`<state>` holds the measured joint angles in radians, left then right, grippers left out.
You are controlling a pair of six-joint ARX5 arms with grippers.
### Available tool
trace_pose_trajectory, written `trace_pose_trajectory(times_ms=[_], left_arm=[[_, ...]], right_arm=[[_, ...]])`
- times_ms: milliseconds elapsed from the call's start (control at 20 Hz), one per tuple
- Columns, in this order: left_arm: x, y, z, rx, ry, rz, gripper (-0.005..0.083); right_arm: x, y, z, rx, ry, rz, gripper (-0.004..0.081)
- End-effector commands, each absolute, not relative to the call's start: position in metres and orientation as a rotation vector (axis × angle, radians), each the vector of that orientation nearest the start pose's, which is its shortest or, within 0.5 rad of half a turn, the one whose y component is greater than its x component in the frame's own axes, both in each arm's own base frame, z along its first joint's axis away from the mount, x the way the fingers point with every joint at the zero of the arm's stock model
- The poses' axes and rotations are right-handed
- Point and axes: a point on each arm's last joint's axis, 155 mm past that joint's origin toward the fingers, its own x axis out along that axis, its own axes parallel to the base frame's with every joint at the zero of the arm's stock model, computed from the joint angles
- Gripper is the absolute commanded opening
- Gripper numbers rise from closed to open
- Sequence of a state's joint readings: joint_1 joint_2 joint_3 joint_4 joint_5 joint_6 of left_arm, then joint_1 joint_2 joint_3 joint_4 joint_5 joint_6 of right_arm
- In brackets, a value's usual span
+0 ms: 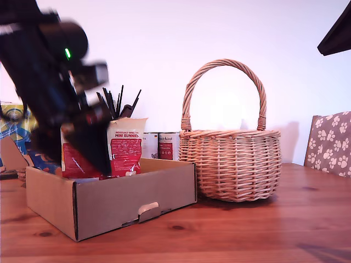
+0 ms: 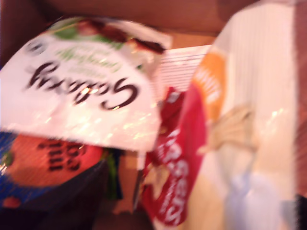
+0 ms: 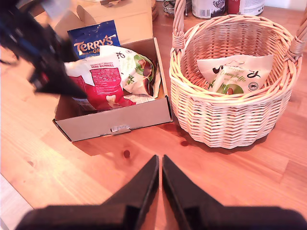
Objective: Move the bags of Easter eggs from the cardboard box on the left into the woven basket on the right side.
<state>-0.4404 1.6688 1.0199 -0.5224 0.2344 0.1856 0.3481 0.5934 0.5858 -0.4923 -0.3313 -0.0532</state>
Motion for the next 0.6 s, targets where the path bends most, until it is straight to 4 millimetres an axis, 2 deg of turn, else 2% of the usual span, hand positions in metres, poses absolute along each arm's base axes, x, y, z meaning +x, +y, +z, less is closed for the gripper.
trace_pose_trajectory(times_ms=[0, 50, 200, 250, 400, 550], left_arm=[[0.316, -0.201, 0.023, 0.288, 1.168, -0.711, 0.0608], [0.316, -0.202, 0.020, 0.289, 1.171, -0.714, 0.0512], [0.325, -0.207, 0.027, 0.286, 1.121, -0.718, 0.0057], [0.327, -0.208, 0.028, 0.285, 1.113, -0.718, -0.0024], [0.331, -0.208, 0.039, 0.283, 1.108, -0.715, -0.0020], [0.338, -0.212, 0.071, 0.283, 1.051, -0.722, -0.0020]], right_arm=[[0.224, 0.145, 0.201, -0.053, 0.471, 0.681, -0.0013], [0.224, 0.145, 0.201, -0.052, 0.471, 0.682, -0.0013], [0.222, 0.148, 0.201, -0.048, 0.471, 0.698, -0.0013], [0.221, 0.149, 0.201, -0.046, 0.471, 0.705, -0.0013], [0.221, 0.149, 0.201, -0.046, 0.472, 0.707, -0.0013], [0.221, 0.149, 0.201, -0.046, 0.472, 0.706, -0.0013]])
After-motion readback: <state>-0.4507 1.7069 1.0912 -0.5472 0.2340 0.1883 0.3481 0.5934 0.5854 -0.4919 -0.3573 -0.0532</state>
